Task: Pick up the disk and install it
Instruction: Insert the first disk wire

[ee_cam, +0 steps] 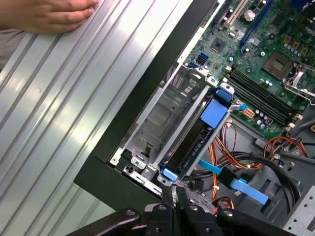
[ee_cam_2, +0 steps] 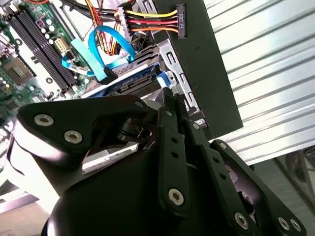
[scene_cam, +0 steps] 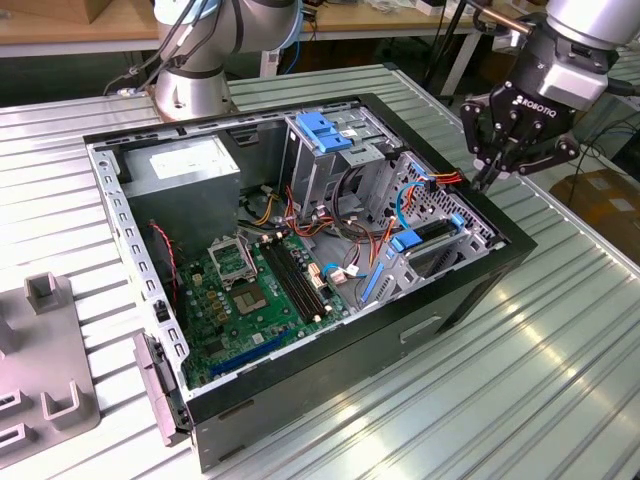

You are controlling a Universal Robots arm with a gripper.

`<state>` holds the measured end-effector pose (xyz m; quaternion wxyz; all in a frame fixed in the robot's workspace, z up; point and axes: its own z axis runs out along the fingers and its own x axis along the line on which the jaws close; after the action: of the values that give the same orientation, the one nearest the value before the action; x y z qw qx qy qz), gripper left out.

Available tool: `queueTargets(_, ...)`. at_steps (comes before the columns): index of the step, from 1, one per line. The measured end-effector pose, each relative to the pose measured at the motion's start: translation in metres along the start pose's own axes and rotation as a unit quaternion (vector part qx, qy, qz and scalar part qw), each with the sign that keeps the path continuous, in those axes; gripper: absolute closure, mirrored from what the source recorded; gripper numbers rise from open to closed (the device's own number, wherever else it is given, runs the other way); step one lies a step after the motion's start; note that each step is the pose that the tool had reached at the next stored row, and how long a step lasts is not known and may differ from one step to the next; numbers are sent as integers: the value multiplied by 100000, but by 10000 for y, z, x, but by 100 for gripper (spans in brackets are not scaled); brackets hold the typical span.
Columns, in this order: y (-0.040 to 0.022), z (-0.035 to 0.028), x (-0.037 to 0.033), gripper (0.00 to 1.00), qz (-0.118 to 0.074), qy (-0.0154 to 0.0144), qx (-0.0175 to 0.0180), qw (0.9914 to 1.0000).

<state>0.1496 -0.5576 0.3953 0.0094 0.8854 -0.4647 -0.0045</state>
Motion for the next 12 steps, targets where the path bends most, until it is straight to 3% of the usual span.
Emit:
queueTargets(3,-11,1,8,82,-2999,61,2,99955)
queueTargets(6,-19,3,13,82,-4806,103,1,99884)
queueTargets(9,-31,4,21,82,-6963,151,1,99757)
queueTargets(12,-45,8,30,81,-9271,200,2,99569)
